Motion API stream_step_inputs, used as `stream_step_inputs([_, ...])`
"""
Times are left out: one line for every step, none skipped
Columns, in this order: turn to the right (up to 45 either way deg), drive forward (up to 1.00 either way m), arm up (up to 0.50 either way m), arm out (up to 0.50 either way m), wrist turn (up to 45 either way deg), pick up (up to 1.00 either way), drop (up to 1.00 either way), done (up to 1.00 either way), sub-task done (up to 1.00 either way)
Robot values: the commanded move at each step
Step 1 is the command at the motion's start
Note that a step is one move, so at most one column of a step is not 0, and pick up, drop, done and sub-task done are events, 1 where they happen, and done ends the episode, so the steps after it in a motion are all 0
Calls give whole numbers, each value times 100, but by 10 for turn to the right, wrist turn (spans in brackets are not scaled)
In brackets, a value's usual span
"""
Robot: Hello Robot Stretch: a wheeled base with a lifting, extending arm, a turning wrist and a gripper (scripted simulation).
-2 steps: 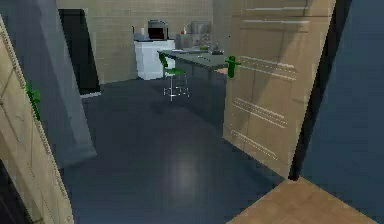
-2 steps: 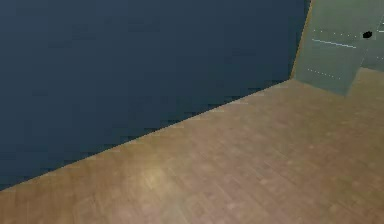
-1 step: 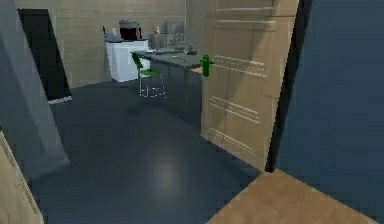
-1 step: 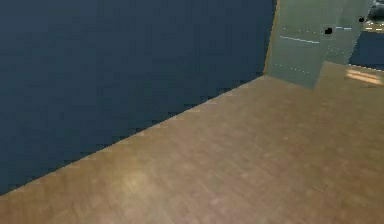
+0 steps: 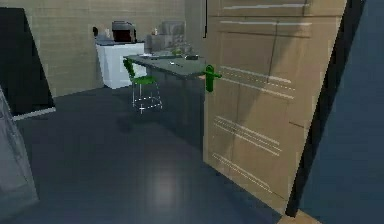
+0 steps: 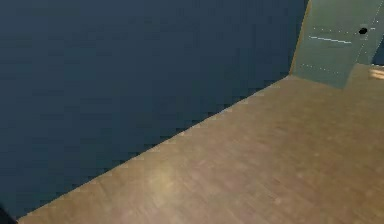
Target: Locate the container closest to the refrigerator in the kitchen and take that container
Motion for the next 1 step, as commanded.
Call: stream_step_inputs([-210, 0, 0, 0, 0, 0, 0, 0, 0])
